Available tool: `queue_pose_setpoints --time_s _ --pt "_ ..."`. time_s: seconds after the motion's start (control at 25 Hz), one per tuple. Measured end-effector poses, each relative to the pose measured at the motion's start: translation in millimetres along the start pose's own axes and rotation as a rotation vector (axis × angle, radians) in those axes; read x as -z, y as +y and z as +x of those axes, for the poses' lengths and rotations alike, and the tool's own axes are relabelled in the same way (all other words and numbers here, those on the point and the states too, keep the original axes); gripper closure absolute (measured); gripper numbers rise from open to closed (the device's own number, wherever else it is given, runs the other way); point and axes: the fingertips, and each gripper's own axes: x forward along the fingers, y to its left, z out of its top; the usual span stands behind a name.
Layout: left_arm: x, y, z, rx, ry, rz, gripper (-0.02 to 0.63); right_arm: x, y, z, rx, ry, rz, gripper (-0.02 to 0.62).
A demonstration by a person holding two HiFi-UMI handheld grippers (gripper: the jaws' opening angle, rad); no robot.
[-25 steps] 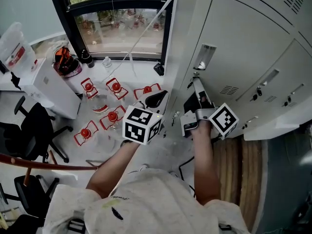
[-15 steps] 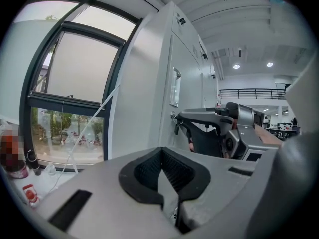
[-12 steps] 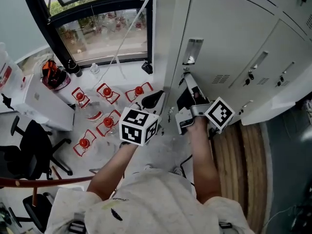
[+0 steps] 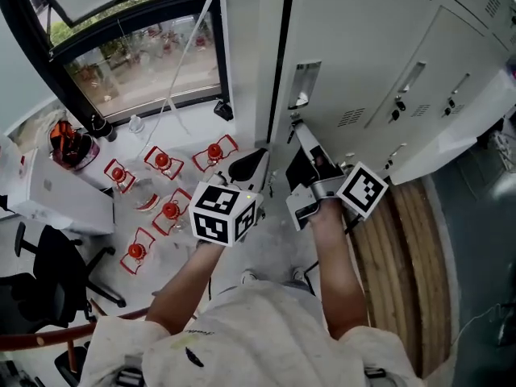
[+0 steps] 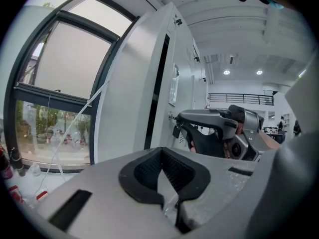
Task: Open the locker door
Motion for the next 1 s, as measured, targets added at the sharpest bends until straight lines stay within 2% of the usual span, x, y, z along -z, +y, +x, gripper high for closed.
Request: queue_pose_setpoints --time_s 0.44,1.0 --pt "-11.8 -9.2 3.6 0.04 -0.054 -0.033 0.601 -1.1 4.8 -16.8 -0.017 0.013 -0.024 0.555" --pt "-17.3 -47.7 1.0 -0.034 -0.056 0.006 0.601 -7.3 11.6 -45.5 -0.064 0.06 0.0 0.555"
